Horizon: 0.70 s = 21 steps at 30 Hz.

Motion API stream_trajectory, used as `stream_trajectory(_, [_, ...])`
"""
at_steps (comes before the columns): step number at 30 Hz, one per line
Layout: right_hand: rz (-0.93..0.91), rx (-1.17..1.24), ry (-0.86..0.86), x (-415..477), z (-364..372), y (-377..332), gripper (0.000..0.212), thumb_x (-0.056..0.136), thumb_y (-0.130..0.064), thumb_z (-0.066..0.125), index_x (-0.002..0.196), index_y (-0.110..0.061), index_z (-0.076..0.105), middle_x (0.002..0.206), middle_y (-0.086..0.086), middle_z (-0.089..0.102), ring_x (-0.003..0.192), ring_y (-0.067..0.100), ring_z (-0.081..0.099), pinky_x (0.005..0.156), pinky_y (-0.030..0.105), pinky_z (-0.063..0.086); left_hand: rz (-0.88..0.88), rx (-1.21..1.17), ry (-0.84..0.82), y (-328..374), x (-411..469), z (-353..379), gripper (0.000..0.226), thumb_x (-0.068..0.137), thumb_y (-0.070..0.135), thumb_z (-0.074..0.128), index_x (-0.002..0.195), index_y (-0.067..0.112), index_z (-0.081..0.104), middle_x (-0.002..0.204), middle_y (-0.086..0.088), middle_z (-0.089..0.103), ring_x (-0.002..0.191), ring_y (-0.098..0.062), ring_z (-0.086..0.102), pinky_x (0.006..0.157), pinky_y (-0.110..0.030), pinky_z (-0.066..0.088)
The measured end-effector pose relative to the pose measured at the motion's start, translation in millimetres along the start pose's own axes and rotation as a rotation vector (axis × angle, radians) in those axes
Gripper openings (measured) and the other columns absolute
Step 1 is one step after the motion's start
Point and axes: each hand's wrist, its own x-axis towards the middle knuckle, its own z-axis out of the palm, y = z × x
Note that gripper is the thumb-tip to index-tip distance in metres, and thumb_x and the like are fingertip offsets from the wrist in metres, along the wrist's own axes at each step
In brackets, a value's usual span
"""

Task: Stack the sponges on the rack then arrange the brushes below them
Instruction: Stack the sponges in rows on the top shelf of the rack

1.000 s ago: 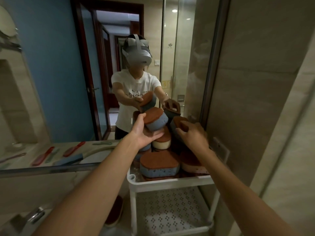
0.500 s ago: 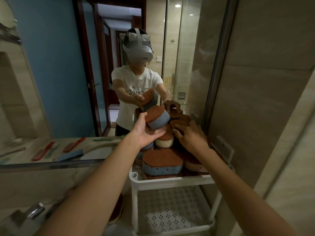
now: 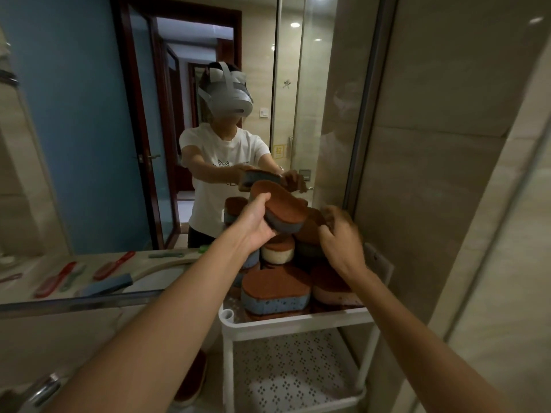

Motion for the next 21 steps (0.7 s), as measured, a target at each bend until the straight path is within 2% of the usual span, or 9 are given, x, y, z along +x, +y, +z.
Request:
stream_trajectory(2, [-0.052,0.113,-0.032,-4,-5,-3,0.053,0.084,-0.008,0.053,0.134,-0.019,0.040,0.119,-0.005,0.051,0.110,0.012,0.050,0.096,0.033,0.045,-0.005,0.036,-0.007,-1,4,7,0.042,0.101,0.027,0.033,0.138,0.011,0.041,0.136,-0.013,0.053,0.127,-0.029,0.049,0.090,-0.042,0.043])
stream_trajectory(5, [-0.169,0.127,-0.176,-6,-8,-6,0.061,0.084,-0.014,0.062,0.138,-0.024,0.035,0.127,-0.008,0.046,0.116,0.007,0.044,0.096,0.024,0.040,-0.044,0.063,-0.064,-6,9,19,0.042,0.100,0.028,0.036,0.139,0.011,0.040,0.137,-0.014,0.052,0.127,-0.030,0.049,0.093,-0.045,0.043])
stream_trajectory(9, [-0.090,0.136,-0.037,-1,-12,6,0.051,0.087,-0.021,0.061,0.134,-0.022,0.041,0.132,0.006,0.048,0.120,0.020,0.050,0.098,0.036,0.046,-0.033,0.251,-0.123,-14,13,28,0.045,0.100,0.033,0.035,0.137,0.009,0.041,0.137,-0.017,0.051,0.127,-0.031,0.049,0.102,-0.043,0.042])
stream_trajectory(10, [-0.035,0.138,0.009,1,-14,9,0.049,0.087,-0.023,0.060,0.133,-0.023,0.041,0.132,0.008,0.047,0.119,0.023,0.050,0.097,0.036,0.046,0.015,0.393,-0.101,-16,14,27,0.044,0.100,0.035,0.033,0.133,0.007,0.045,0.135,-0.019,0.052,0.126,-0.031,0.050,0.103,-0.042,0.041])
stream_trajectory(12, [0.083,0.100,0.066,2,-18,16,0.046,0.089,-0.025,0.057,0.132,-0.023,0.041,0.132,0.011,0.043,0.118,0.027,0.048,0.090,0.030,0.042,0.191,0.849,-0.012,-20,17,22,0.042,0.101,0.033,0.030,0.125,0.007,0.052,0.131,-0.017,0.055,0.122,-0.031,0.051,0.102,-0.039,0.043])
stream_trajectory(14, [0.173,0.015,0.061,3,-19,22,0.045,0.091,-0.027,0.054,0.133,-0.021,0.041,0.131,0.014,0.042,0.116,0.030,0.047,0.084,0.027,0.036,0.340,1.302,-0.012,-25,21,13,0.040,0.101,0.030,0.031,0.134,0.014,0.047,0.136,-0.013,0.050,0.126,-0.031,0.047,0.097,-0.036,0.041])
stream_trajectory(15, [0.205,-0.018,0.050,2,-19,24,0.044,0.091,-0.028,0.054,0.133,-0.020,0.041,0.131,0.015,0.042,0.115,0.030,0.047,0.082,0.026,0.035,0.351,1.453,-0.063,-29,23,7,0.043,0.100,0.031,0.032,0.140,0.017,0.040,0.144,-0.011,0.042,0.133,-0.030,0.040,0.102,-0.036,0.037])
stream_trajectory(18, [0.246,-0.066,0.011,2,-13,28,0.043,0.091,-0.030,0.053,0.131,-0.018,0.043,0.130,0.016,0.045,0.114,0.032,0.050,0.084,0.031,0.041,0.337,1.761,-0.198,-41,27,-4,0.051,0.100,0.039,0.030,0.148,0.026,0.022,0.159,-0.006,0.012,0.147,-0.025,0.012,0.118,-0.041,0.017])
stream_trajectory(21, [0.280,-0.091,-0.018,3,-9,29,0.043,0.091,-0.032,0.053,0.130,-0.018,0.044,0.129,0.016,0.047,0.113,0.033,0.051,0.088,0.037,0.044,0.345,1.926,-0.220,-44,26,-8,0.052,0.098,0.045,0.028,0.148,0.030,0.021,0.159,-0.006,0.010,0.147,-0.025,0.012,0.118,-0.043,0.011])
